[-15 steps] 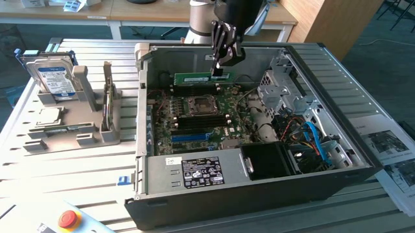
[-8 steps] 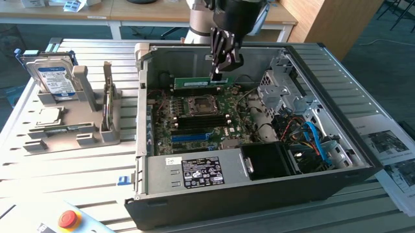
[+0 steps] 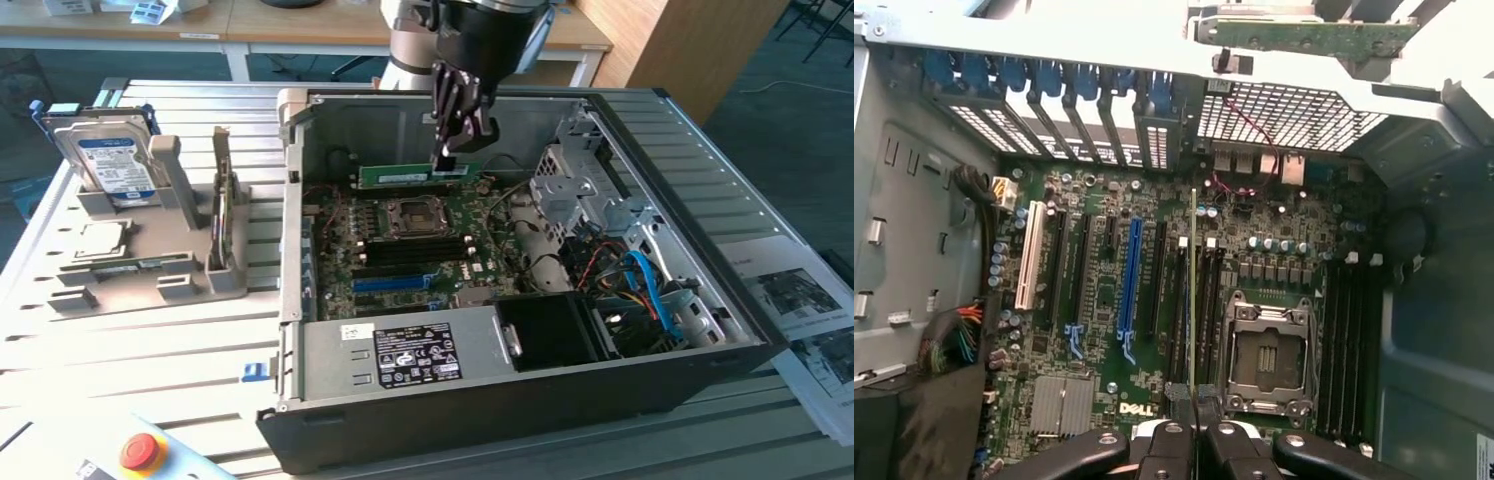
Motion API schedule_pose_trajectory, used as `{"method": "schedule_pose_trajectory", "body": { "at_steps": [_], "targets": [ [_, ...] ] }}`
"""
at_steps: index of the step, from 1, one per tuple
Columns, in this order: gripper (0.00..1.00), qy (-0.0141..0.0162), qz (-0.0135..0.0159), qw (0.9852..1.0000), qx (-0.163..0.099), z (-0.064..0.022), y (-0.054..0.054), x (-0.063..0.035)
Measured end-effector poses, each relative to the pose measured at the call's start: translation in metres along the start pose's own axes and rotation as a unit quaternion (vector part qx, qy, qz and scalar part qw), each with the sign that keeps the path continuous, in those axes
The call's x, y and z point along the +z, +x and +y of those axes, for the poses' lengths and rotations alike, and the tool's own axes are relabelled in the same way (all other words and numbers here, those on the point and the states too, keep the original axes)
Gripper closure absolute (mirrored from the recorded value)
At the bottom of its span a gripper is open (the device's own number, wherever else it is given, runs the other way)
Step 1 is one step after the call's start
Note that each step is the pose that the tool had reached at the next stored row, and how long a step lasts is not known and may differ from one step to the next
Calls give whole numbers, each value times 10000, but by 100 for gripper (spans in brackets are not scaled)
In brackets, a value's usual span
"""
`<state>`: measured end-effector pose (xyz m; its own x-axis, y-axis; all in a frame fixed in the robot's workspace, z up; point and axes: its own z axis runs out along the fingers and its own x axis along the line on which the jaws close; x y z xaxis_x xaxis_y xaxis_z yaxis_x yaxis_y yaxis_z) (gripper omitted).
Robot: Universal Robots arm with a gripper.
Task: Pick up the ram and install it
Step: 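Insert the ram into the slot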
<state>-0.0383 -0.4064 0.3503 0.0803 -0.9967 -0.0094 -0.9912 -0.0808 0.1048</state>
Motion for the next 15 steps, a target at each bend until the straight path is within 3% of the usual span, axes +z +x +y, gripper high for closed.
{"method": "schedule_pose_trajectory", "body": {
  "at_steps": [3, 15],
  "targets": [
    [88, 48, 4, 10000, 0, 15, -1, 5],
    [88, 49, -4, 9999, 88, -42, 3, 6]
  ]
}}
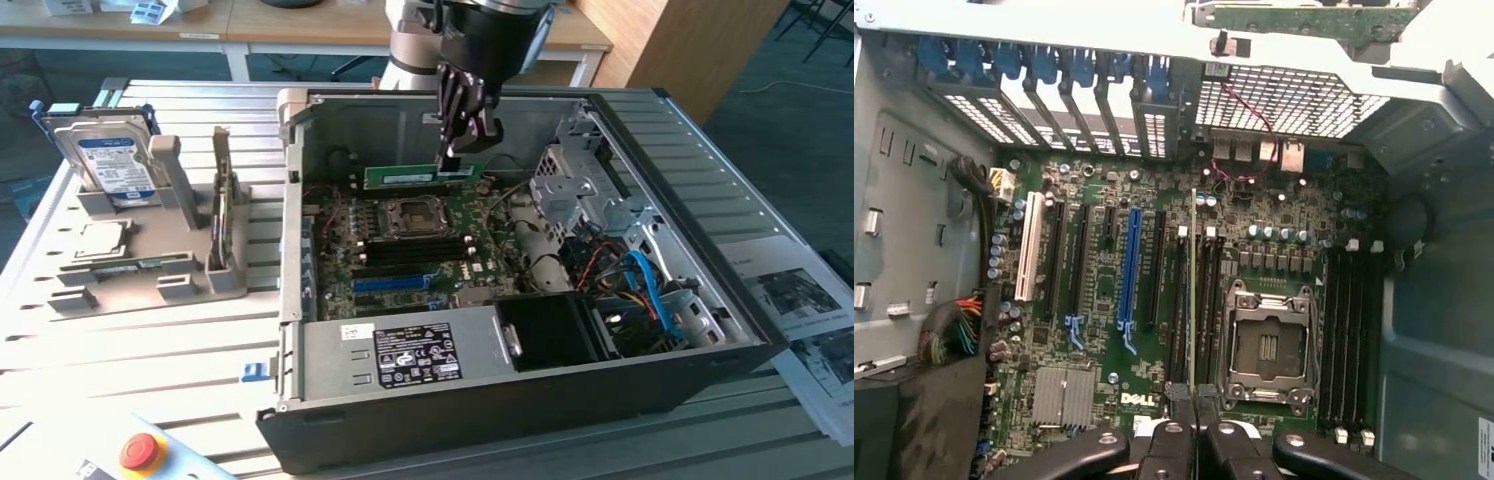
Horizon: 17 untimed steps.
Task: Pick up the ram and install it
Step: 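Insert the ram into the slot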
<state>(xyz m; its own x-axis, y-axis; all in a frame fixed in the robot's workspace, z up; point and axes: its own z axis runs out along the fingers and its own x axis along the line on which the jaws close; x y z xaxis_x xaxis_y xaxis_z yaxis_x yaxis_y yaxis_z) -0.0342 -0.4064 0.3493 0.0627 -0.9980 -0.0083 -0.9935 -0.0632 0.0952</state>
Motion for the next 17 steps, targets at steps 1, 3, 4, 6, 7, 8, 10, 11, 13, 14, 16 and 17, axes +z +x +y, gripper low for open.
{"method": "schedule_pose_trajectory", "body": {
  "at_steps": [1, 3, 4, 6, 7, 8, 10, 11, 13, 14, 16, 17],
  "targets": [
    [88, 1, -4, 10000, 46, 0, 0, 3],
    [88, 1, -8, 10000, 84, -1, 0, 4],
    [88, 1, -9, 10000, 84, -1, 0, 5],
    [88, 1, -9, 10000, 85, -1, 0, 6],
    [88, 2, -12, 10000, 84, -3, 0, 18],
    [88, 3, -10, 10000, 84, -5, 1, 35],
    [88, 5, -9, 10000, 84, -8, 1, 70],
    [88, 7, -9, 10000, 84, -10, 1, 88],
    [88, 9, -8, 10000, 85, -13, 2, 123],
    [88, 10, -8, 10000, 86, -15, 2, 142],
    [88, 12, -9, 10000, 88, -18, 2, 178],
    [88, 14, -9, 10000, 90, -20, 2, 196]
  ]
}}
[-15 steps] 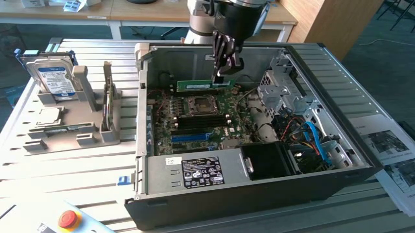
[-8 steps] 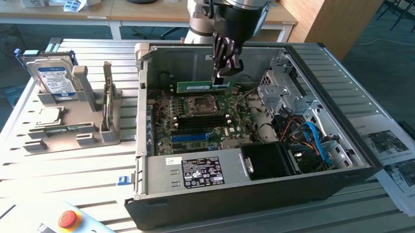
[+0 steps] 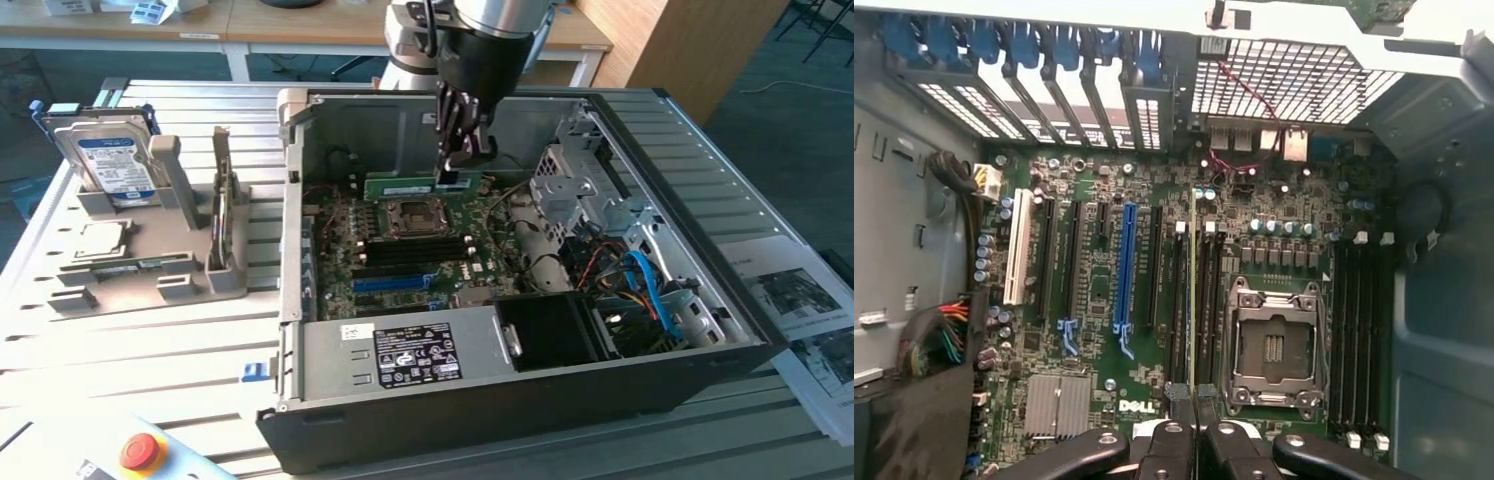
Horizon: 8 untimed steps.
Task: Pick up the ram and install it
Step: 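Insert the ram into the slot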
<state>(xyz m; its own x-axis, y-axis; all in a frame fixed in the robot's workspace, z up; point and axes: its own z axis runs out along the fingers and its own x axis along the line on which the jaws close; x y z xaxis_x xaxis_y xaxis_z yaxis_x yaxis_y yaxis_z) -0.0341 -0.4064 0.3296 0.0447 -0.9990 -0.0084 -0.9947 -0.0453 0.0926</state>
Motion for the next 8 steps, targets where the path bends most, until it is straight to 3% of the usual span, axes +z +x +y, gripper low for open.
{"method": "schedule_pose_trajectory", "body": {
  "at_steps": [8],
  "targets": [
    [88, 10, -1, 10000, 14, -13, 1, 144]
  ]
}}
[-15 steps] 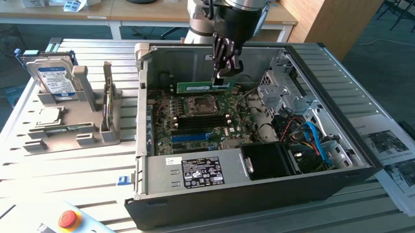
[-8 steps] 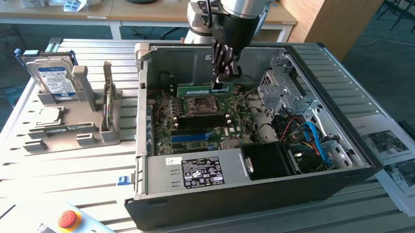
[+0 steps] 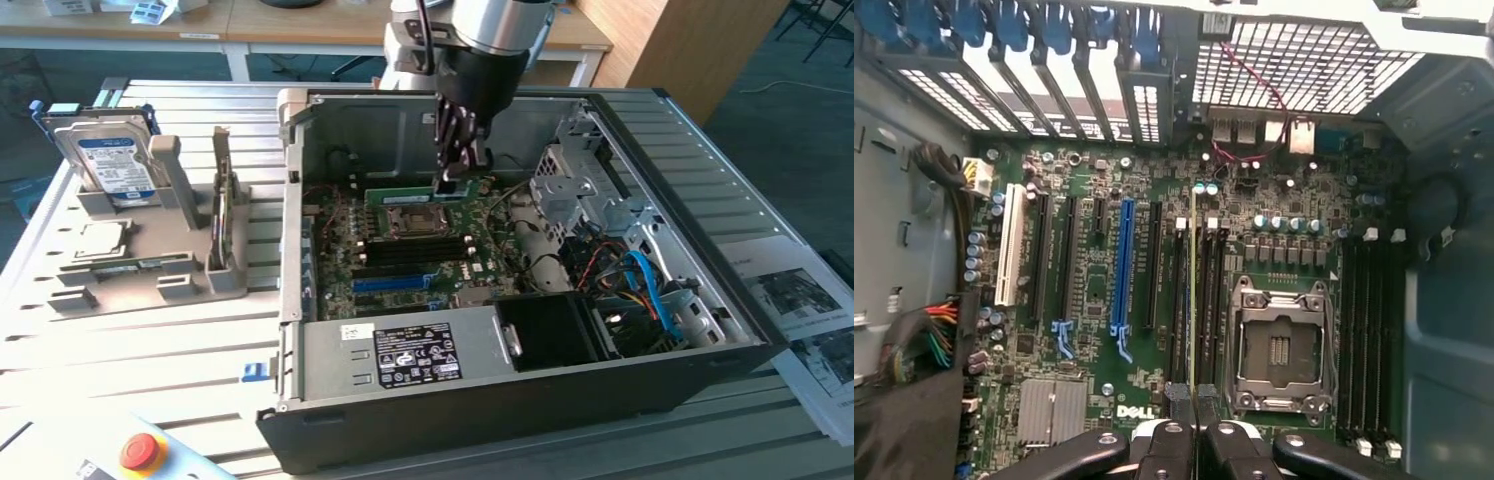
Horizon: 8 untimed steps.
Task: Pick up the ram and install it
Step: 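Insert the ram into the slot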
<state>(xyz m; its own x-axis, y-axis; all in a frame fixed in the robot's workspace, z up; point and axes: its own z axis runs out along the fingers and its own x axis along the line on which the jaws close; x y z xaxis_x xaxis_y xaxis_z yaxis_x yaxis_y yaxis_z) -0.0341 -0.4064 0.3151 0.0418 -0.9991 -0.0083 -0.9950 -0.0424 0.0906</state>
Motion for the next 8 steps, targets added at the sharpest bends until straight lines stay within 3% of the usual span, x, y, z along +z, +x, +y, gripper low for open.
{"method": "schedule_pose_trajectory", "body": {
  "at_steps": [8],
  "targets": [
    [88, 12, -1, 10000, 28, -11, 1, 146]
  ]
}}
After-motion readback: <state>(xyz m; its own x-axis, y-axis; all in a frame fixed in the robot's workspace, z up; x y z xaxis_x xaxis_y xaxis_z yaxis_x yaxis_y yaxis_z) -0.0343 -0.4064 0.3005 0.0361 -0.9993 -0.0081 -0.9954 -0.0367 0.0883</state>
